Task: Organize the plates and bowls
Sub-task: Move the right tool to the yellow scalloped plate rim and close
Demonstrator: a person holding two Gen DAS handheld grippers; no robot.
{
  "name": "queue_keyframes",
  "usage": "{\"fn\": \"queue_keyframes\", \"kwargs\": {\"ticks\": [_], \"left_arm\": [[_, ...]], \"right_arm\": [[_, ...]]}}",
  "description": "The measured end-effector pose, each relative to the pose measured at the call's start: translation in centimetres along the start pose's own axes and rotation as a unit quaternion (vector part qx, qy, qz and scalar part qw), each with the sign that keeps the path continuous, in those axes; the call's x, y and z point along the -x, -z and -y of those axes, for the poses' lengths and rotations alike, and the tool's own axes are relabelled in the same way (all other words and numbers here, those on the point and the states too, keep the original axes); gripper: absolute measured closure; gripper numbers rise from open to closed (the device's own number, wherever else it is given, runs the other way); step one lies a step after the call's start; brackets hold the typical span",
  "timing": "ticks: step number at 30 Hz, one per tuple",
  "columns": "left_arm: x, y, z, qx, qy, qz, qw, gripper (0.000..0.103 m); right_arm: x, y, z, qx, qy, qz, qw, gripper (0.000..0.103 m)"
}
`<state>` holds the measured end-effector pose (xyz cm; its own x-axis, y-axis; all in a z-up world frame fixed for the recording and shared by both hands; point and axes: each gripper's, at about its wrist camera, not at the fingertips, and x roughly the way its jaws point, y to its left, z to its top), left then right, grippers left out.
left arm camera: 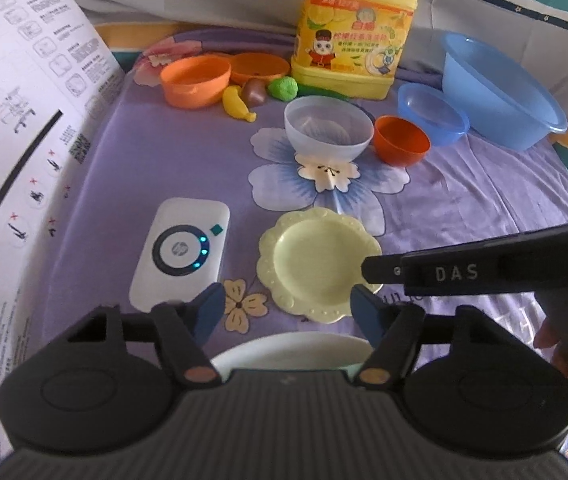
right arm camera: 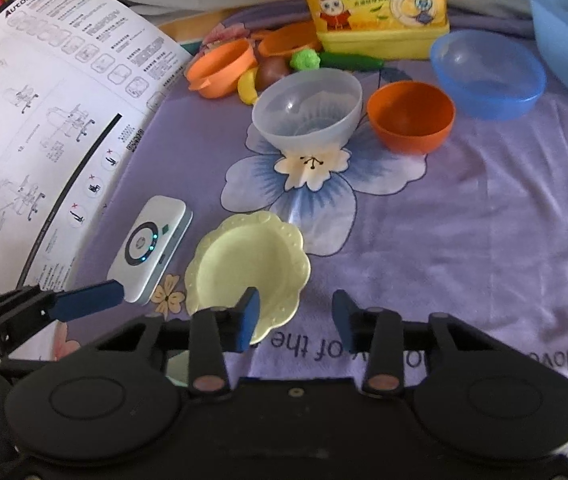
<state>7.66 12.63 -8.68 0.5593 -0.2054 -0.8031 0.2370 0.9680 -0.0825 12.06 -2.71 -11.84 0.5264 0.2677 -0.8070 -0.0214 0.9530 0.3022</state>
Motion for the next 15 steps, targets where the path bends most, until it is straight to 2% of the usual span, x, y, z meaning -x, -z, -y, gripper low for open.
{"fn": "queue_keyframes", "kwargs": {"ticks": [5, 7, 15], "left_arm": [[-1.1, -0.4, 0.2, -0.003, 0.007, -0.009, 0.9999, 0.042], [-1.5, -0.5, 0.4, -0.005, 0.007, -0.012, 0.9999, 0.042], [-3.0, -1.1, 1.3, -0.010, 0.014, -0.023, 0.9996, 0.049]], "right_arm": [[-0.3, -0.2, 0.2, 0.011, -0.001, 0.000, 1.000, 0.090], [-0.3, -0.2, 0.1, 0.019, 0.006, -0.001, 1.000, 0.094], [0.3, -0.3, 1.4, 0.017, 0.014, -0.002, 1.000, 0.097]]}}
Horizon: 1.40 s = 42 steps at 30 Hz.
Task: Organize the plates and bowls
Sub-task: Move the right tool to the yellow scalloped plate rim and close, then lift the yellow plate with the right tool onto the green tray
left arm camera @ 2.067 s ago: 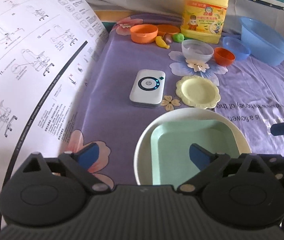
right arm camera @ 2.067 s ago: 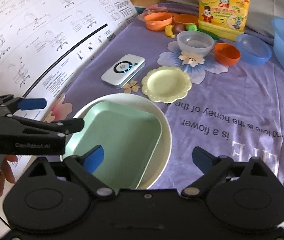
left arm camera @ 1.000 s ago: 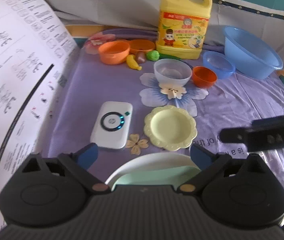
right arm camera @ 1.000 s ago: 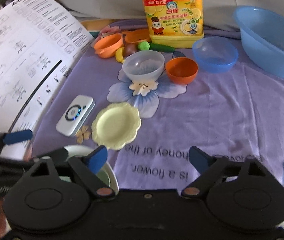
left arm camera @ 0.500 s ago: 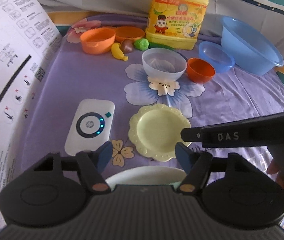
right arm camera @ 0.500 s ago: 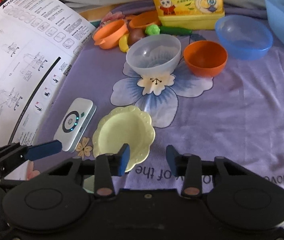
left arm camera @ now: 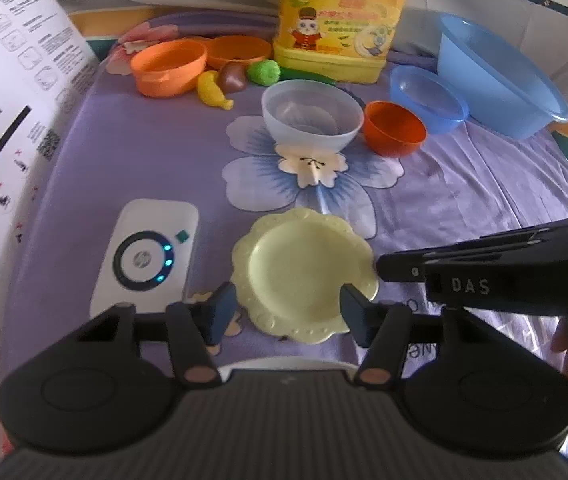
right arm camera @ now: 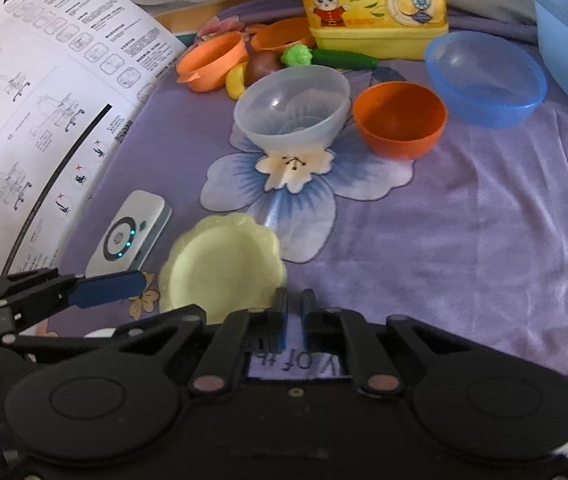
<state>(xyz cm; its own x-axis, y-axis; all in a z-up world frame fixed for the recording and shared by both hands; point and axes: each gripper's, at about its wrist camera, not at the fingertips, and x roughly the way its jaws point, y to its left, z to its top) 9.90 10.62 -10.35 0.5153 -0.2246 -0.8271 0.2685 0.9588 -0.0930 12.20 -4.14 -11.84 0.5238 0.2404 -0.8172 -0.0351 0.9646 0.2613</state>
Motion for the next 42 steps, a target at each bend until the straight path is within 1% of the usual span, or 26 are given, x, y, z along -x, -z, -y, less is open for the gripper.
{"fn": "queue_keyframes", "kwargs": {"ticks": [4, 7, 9, 11, 13, 15, 16, 17, 18, 19, 22, 26, 30, 31, 35, 36, 37, 39, 42], "left_arm": [[-0.9, -0.2, -0.2, 0.009, 0.000, -0.013, 0.9999, 0.054], [-1.1, -0.1, -0.4, 0.017, 0.004, -0.013, 0.9998, 0.054], [-1.2, -0.2, -0.4, 0.019, 0.007, -0.014, 0.9997, 0.054], [-1.2, -0.5, -0.5, 0.025, 0.019, -0.012, 0.9994, 0.056], [-1.3, -0.8, -0.5, 0.030, 0.034, -0.014, 0.9989, 0.063], [-1.6, -1.1, -0.2, 0.030, 0.041, -0.019, 0.9985, 0.064], [-1.6, -1.2, 0.0, 0.027, 0.031, -0.018, 0.9990, 0.064], [-1.4, -1.2, 0.0, 0.026, 0.023, -0.013, 0.9993, 0.064], [-1.1, -1.2, -0.1, 0.027, 0.022, -0.007, 0.9994, 0.063], [-0.7, -1.2, -0.3, 0.031, 0.021, -0.004, 0.9993, 0.062], [0.3, -1.0, -0.9, 0.033, 0.010, 0.006, 0.9994, 0.059], [-0.4, -0.9, -1.7, 0.043, 0.003, -0.014, 0.9990, 0.060], [-1.0, -0.6, -1.9, 0.047, 0.002, -0.023, 0.9986, 0.060], [-1.2, -0.6, -2.0, 0.049, -0.001, -0.027, 0.9984, 0.059], [-1.6, -1.0, -2.1, 0.058, 0.006, -0.023, 0.9980, 0.057], [-1.8, -1.2, -2.0, 0.058, 0.013, -0.023, 0.9980, 0.058], [-1.9, -1.3, -1.9, 0.057, 0.021, -0.023, 0.9979, 0.065], [-2.1, -1.5, -1.5, 0.049, 0.023, -0.023, 0.9983, 0.068], [-2.2, -1.6, -1.5, 0.046, 0.024, -0.022, 0.9984, 0.069]], "right_arm": [[0.4, 0.0, 0.7, -0.010, -0.007, -0.003, 1.000, 0.096], [0.6, 0.1, 1.2, -0.032, -0.029, -0.006, 0.999, 0.093], [0.8, 0.0, 1.4, -0.040, -0.036, -0.002, 0.999, 0.092], [1.1, -0.1, 1.5, -0.043, -0.038, 0.006, 0.998, 0.092], [1.5, -0.3, 1.7, -0.045, -0.036, 0.012, 0.998, 0.091], [1.6, -0.5, 1.9, -0.047, -0.030, 0.017, 0.998, 0.091], [1.7, -0.6, 2.1, -0.048, -0.028, 0.018, 0.998, 0.089], [1.9, -0.6, 2.2, -0.050, -0.029, 0.019, 0.998, 0.084], [2.1, -0.6, 2.2, -0.050, -0.031, 0.021, 0.998, 0.080], [2.3, -0.5, 2.2, -0.049, -0.034, 0.024, 0.998, 0.074], [2.2, -0.5, 1.5, -0.040, -0.046, 0.022, 0.998, 0.074], [1.4, -0.3, 0.6, -0.034, -0.055, 0.014, 0.998, 0.074], [1.1, 0.1, 0.6, -0.034, -0.061, 0.007, 0.998, 0.074], [1.0, 0.2, 0.6, -0.033, -0.063, 0.005, 0.997, 0.074], [0.7, 0.4, 0.7, -0.031, -0.063, 0.000, 0.998, 0.074], [0.7, 0.4, 0.8, -0.033, -0.064, 0.000, 0.997, 0.074], [0.6, 0.5, 0.9, -0.034, -0.064, 0.000, 0.997, 0.074], [0.7, 0.6, 1.1, -0.036, -0.057, 0.003, 0.998, 0.074], [0.7, 0.7, 1.7, -0.046, -0.062, 0.003, 0.997, 0.076]]}}
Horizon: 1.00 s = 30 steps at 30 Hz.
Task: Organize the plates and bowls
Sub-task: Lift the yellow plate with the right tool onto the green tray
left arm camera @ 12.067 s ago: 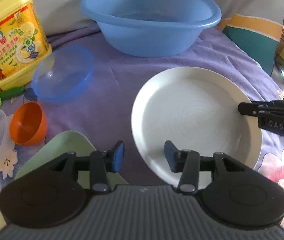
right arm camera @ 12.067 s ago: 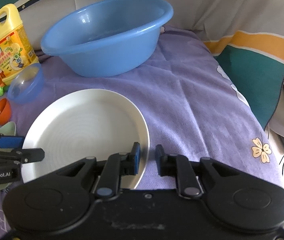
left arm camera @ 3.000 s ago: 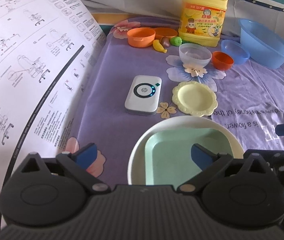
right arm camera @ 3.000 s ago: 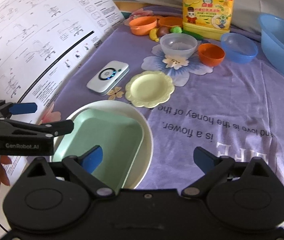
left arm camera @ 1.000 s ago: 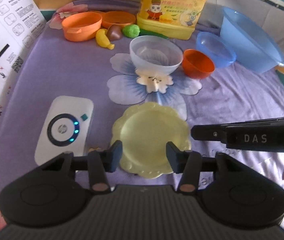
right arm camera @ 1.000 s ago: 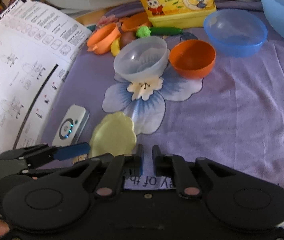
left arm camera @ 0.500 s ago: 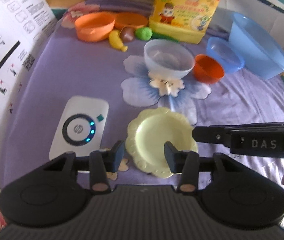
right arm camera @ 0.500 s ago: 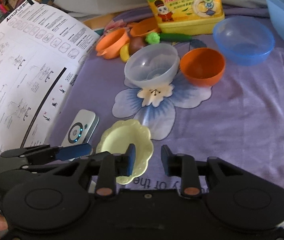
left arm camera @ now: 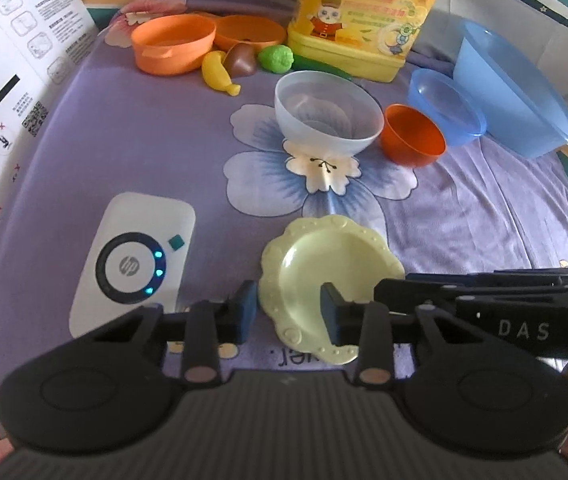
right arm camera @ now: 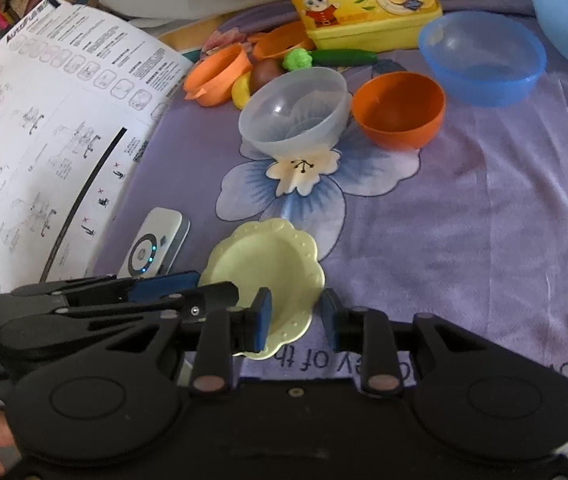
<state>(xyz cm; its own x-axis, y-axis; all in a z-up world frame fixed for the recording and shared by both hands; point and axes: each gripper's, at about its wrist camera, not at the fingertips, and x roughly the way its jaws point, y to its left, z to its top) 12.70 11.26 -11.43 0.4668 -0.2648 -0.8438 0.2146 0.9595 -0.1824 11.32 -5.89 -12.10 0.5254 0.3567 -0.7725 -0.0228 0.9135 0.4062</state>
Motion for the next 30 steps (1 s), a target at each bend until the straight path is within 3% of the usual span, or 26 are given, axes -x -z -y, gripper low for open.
{"fn": "queue_keyframes", "kwargs": {"ticks": [6, 9, 14, 24, 30], "left_arm": [[-0.2, -0.2, 0.2, -0.008, -0.002, 0.004, 1.0000, 0.068], [-0.3, 0.0, 1.0, -0.027, -0.034, 0.008, 0.9990, 0.081], [0.6, 0.1, 0.6, -0.012, -0.022, 0.009, 0.9996, 0.082], [5.3, 1.4, 1.0, -0.022, -0.027, 0.024, 0.9991, 0.082], [8.9, 3.7, 0.5, -0.025, -0.037, 0.033, 0.9985, 0.082]], "right_arm": [[-0.1, 0.1, -0.4, 0.004, 0.006, 0.007, 1.000, 0.076], [-0.2, 0.2, -1.1, 0.018, 0.024, 0.009, 0.999, 0.076], [0.4, 0.3, -1.7, 0.030, 0.038, 0.005, 0.999, 0.075], [4.0, 1.1, -4.3, 0.052, 0.033, 0.013, 0.998, 0.075], [5.2, 3.3, -6.6, 0.066, 0.020, -0.007, 0.998, 0.076]]}}
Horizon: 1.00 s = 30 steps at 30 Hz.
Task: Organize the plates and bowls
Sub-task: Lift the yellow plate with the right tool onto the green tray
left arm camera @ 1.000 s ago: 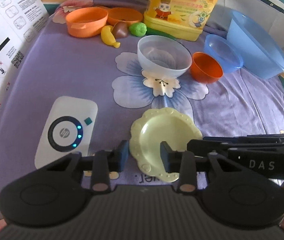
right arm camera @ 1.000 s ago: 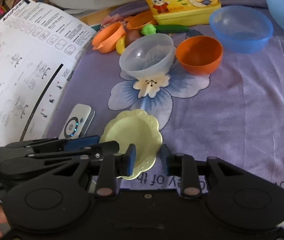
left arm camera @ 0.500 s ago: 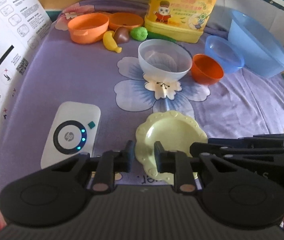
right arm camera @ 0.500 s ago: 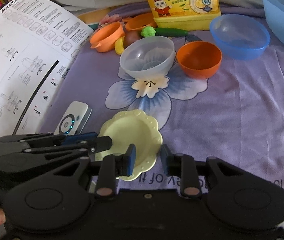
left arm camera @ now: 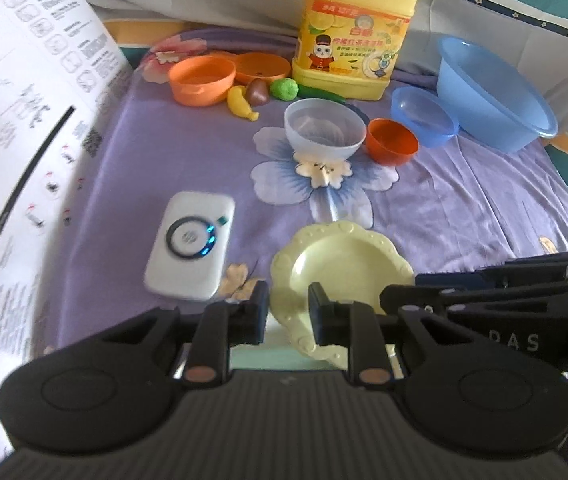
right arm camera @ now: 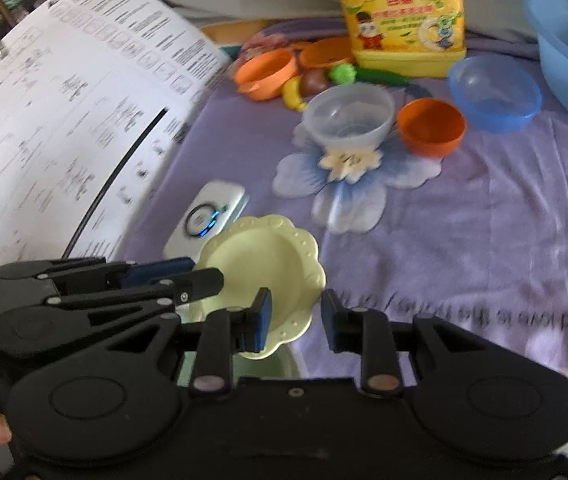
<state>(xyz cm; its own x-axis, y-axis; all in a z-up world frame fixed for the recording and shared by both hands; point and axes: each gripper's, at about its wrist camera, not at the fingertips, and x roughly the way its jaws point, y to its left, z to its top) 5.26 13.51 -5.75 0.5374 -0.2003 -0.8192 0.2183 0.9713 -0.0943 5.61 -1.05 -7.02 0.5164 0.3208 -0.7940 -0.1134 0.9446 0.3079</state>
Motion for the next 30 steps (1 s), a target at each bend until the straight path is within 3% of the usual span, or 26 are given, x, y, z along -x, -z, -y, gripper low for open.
{"fn": "queue_keyframes", "kwargs": {"ticks": [8, 15, 30], "left_arm": [[3.3, 4.5, -1.1, 0.002, -0.011, -0.002, 0.9999, 0.082], [3.8, 7.3, -1.7, 0.006, -0.012, -0.017, 0.9998, 0.082], [2.8, 8.5, -1.6, -0.010, -0.014, -0.026, 0.9995, 0.082]], "right_arm": [[0.3, 3.2, -3.2, 0.038, -0.007, -0.028, 0.999, 0.076], [-0.3, 5.4, -4.4, 0.056, -0.006, -0.054, 0.997, 0.076], [-1.2, 6.2, -4.3, 0.061, -0.002, -0.070, 0.996, 0.076]]}}
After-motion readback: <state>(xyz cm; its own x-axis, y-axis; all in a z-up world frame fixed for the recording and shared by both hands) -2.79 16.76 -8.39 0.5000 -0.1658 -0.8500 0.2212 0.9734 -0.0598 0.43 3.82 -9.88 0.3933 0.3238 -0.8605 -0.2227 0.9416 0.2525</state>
